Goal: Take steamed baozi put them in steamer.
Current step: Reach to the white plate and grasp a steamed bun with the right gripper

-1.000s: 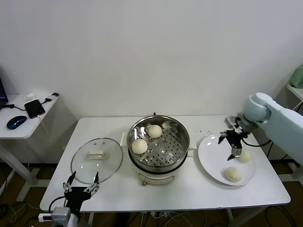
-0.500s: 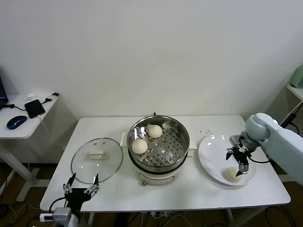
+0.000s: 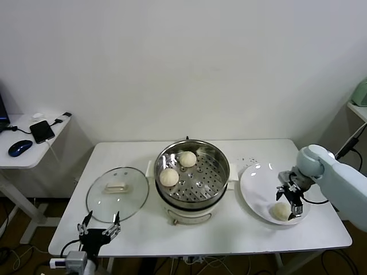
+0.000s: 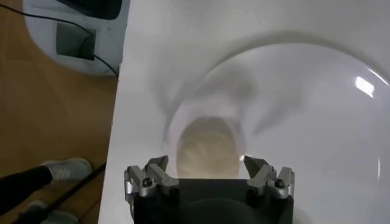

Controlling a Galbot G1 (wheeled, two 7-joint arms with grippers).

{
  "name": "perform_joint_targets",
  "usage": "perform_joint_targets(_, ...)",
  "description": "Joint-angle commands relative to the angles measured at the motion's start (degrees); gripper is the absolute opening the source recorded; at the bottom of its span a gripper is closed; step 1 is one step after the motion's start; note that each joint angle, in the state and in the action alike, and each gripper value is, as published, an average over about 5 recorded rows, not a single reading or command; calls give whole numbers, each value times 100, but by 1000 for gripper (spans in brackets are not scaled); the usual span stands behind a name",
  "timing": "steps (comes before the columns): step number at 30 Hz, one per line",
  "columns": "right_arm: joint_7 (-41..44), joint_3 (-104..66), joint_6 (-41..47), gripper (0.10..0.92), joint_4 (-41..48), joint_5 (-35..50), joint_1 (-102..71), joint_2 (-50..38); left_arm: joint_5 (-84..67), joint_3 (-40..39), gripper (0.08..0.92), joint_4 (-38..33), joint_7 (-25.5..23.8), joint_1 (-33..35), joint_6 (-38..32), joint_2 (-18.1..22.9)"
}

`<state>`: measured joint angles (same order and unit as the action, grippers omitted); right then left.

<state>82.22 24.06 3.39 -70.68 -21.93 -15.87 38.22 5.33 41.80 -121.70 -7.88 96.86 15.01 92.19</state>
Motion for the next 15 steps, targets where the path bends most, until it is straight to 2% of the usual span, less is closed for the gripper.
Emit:
perform_joint_targets(1,-36,-87,-62,823,211,-189,-85,118,4,5,823,13,1,-2,1,281)
perform_joint_targets(15,-14,-78,-55,823,328,-254,-96,193,8,31,823,59,-9,-62,21,281)
